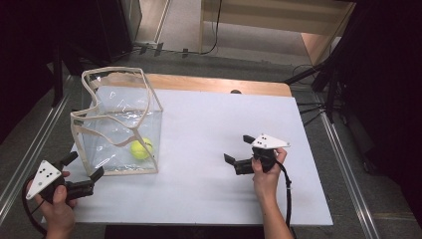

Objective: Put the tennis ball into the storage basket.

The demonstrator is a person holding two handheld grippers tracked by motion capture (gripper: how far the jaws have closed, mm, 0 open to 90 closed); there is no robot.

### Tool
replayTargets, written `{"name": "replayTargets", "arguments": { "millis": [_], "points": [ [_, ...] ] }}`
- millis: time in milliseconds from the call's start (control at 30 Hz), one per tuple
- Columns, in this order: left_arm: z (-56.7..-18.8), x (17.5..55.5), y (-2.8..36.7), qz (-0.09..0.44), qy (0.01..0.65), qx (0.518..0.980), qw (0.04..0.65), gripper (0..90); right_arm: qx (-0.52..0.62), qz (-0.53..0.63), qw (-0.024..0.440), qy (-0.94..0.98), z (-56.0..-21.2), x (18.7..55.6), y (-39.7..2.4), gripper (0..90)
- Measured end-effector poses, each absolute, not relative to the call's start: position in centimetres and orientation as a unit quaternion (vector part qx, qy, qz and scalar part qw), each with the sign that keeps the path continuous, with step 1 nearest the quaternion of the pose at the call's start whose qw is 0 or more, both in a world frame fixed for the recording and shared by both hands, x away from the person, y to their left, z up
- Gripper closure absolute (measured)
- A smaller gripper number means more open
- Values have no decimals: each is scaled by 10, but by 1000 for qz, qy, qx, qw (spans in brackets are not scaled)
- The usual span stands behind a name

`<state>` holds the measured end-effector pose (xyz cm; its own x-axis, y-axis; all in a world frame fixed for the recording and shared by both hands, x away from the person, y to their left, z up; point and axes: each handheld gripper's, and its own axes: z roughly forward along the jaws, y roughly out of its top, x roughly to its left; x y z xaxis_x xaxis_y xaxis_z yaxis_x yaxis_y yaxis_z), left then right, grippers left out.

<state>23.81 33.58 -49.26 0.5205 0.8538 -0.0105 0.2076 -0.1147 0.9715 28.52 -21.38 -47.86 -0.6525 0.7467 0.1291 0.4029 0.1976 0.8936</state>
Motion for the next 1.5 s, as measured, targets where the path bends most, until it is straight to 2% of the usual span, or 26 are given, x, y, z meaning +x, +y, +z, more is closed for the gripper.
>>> {"name": "replayTargets", "arguments": {
  "millis": [600,1500],
  "points": [
    [-493,237,335,299,381,687,541,0,410,503,193,736,-485,264,-268,0],
    [-493,237,335,297,381,688,542,0,461,484,218,711,-494,239,-328,0]
  ]
}}
